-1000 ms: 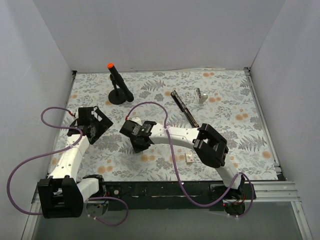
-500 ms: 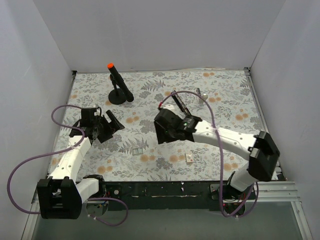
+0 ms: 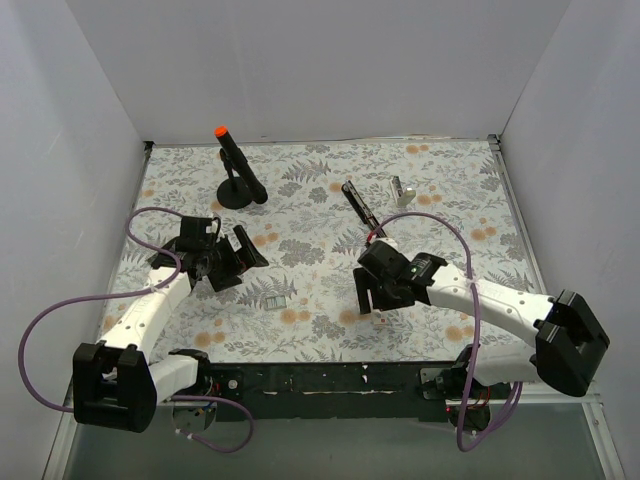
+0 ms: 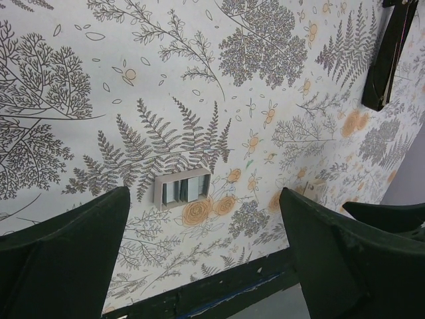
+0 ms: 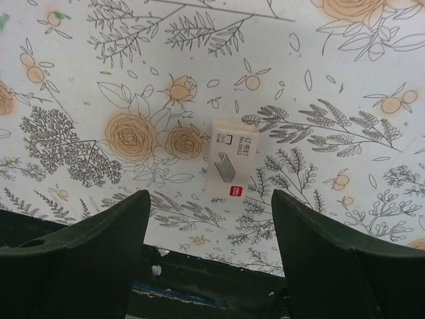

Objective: Unload the staples from the stapler
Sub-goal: Place the staple in the staple box, then move the shell to the center of the board.

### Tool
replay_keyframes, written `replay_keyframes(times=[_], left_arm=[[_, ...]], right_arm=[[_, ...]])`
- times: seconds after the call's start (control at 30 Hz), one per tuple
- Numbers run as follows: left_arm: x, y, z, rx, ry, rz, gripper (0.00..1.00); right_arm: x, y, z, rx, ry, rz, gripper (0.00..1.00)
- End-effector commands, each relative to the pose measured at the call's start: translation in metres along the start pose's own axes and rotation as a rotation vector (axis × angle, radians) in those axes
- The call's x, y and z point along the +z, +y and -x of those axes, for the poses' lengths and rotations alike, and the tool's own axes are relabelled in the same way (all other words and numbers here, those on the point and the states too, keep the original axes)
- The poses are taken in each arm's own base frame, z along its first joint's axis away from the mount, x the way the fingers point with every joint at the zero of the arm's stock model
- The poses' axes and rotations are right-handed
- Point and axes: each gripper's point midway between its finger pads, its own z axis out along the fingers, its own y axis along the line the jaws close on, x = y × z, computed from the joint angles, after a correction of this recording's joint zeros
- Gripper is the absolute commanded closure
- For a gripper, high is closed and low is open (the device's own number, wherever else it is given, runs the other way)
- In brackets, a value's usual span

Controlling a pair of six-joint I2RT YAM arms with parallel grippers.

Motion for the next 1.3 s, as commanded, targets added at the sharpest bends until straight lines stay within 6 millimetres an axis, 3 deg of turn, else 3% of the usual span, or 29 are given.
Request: replay_keyframes(times=[0.0, 0.6, 0.8, 1.0, 1.03, 1.27], left_arm=[[-0.001, -0.003, 0.004, -0.021, -0.017, -0.003, 0.02], [-0.007, 0.010, 0.029, 0.050, -0.118, 0.102, 0.02], [-0.005, 0.018, 0.029, -0.015, -0.125, 0.149, 0.02], [-0.002, 0.018, 0.027, -0.063, -0.121, 0.149, 0.07], [-0.003, 0.017, 0.028, -0.075, -0.124, 0.146, 0.08], [-0.005, 0.033, 0.029, -0.197, -0.165, 0.246, 0.10]], right_arm=[[0.007, 0.007, -0.008, -0.002, 0.031, 0.054, 0.18], [0.031, 0.006, -0.043, 0.062, 0.126, 0.085, 0.18], [0.029, 0.027, -0.034, 0.107, 0.091, 0.182, 0.18], [0.033, 0.069, -0.006, 0.144, 0.041, 0.322, 0.18], [0.028, 0.083, 0.008, 0.141, 0.013, 0.360, 0.18], [0.037, 0.111, 0.027, 0.063, 0.037, 0.376, 0.18]])
